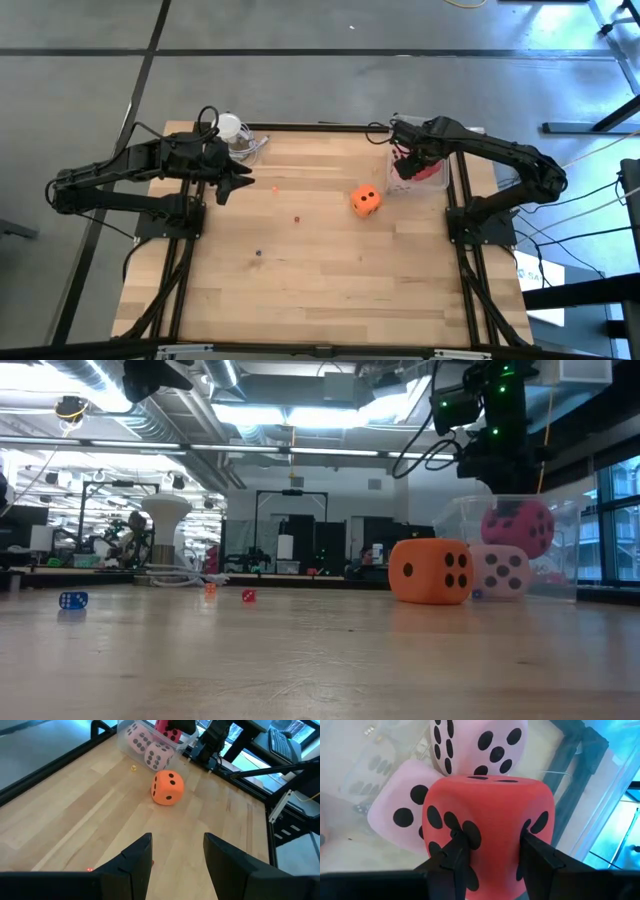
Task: Pick & Place Dice
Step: Put the large red die into the container, then put the small orange die into the container
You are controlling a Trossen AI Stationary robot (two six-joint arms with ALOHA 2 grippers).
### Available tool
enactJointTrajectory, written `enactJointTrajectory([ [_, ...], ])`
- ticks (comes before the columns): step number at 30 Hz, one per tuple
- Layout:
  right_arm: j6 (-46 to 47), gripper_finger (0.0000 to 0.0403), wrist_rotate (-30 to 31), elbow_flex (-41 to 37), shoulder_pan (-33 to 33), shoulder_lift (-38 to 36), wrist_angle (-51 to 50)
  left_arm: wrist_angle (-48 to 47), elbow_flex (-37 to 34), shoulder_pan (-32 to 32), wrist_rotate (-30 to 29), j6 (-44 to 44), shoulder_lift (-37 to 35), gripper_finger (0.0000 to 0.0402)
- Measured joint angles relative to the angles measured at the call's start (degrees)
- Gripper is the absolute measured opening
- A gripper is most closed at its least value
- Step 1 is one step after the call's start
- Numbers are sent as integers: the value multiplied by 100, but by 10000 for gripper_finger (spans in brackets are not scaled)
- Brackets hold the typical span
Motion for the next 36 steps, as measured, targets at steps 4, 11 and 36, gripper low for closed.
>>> enactJointTrajectory([
  [4, -39, 133, 0, 0, 0, 0, 5, 1, 0, 0, -5, 6, 0, 168],
  [11, -78, 133, 15, -4, 1, 2, 20, 0, -1, 1, -5, 6, 0, 168],
  [36, 114, 237, -260, 1417, 650, -28, -405, -1, 0, 0, -5, -142, 131, 168],
])
